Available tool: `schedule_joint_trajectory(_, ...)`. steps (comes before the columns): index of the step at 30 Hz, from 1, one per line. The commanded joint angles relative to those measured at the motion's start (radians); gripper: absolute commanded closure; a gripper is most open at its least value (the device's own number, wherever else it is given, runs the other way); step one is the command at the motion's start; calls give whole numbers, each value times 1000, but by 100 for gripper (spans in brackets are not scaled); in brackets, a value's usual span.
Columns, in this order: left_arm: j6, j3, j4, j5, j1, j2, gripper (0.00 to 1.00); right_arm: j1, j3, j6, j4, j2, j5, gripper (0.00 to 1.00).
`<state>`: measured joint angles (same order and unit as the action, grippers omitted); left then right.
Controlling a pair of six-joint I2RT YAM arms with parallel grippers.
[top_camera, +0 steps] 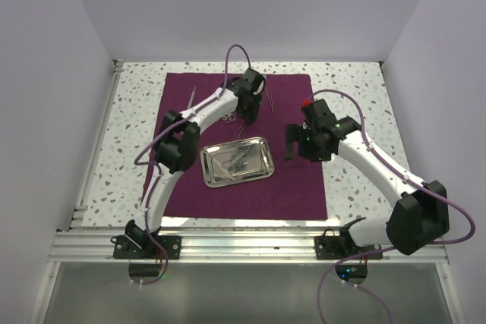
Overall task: Open and lay out the surgical kit
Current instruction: Pick up the medical item from the surgical kit, then place the medical item in the surgical kit.
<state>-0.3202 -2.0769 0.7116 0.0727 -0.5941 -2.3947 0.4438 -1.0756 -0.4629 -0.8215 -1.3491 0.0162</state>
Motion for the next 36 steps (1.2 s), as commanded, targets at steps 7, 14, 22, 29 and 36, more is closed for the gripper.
schedule_joint_trajectory(7,78,24,-20,64,2,-15,65,-2,-24,10,-7,-12,-15,5)
schedule_joint_trajectory(14,76,48,-23,27,2,-31,90,-4,-21,6,-5,-21,-15,5)
schedule_joint_trajectory(22,-3,-101,-9,-31,10,-50,100,-4,3,-11,5,-15,-13,5)
schedule_joint_trajectory(29,-190,-157,-187,-50,19,-47,100,-2,48,-20,-13,27,-5,5)
schedule_joint_trajectory(36,-336,-213,-382,-134,14,-180,100,-1,91,-25,-65,84,-12,5)
